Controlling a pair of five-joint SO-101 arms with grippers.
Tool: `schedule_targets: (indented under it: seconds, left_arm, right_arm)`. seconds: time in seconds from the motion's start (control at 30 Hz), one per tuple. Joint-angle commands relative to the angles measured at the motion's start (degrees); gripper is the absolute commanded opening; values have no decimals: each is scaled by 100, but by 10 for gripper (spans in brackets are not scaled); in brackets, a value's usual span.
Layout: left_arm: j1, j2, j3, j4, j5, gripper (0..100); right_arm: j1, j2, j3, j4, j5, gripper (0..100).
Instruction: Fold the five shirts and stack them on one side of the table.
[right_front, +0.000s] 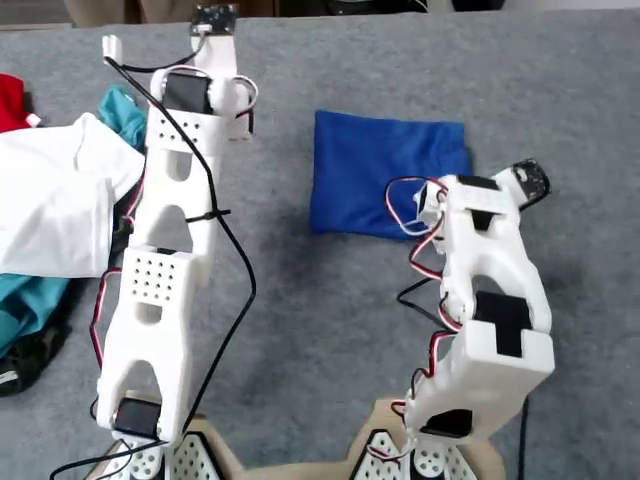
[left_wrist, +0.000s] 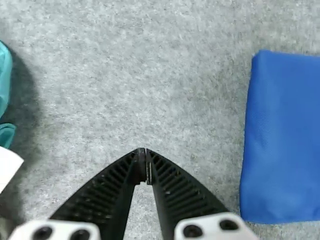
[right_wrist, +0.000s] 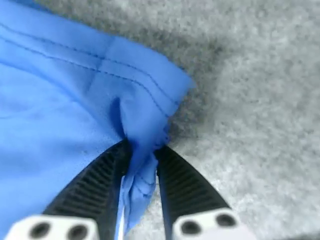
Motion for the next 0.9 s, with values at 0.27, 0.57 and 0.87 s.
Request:
schedule_targets:
  seconds: [0.27, 0.57, 0.87]
  left_arm:
    - [-343, -462, -26, 70, -26, 19]
    - [-782, -664, -26, 70, -35, 19]
    - [-870, -664, -18, 70, -35, 19]
  right_arm:
    - [1341, -31, -1701, 1319, 404, 5]
    - [3635, -31, -2668, 1512, 1749, 5]
    - [5974, 13, -2993, 1486, 3147, 5]
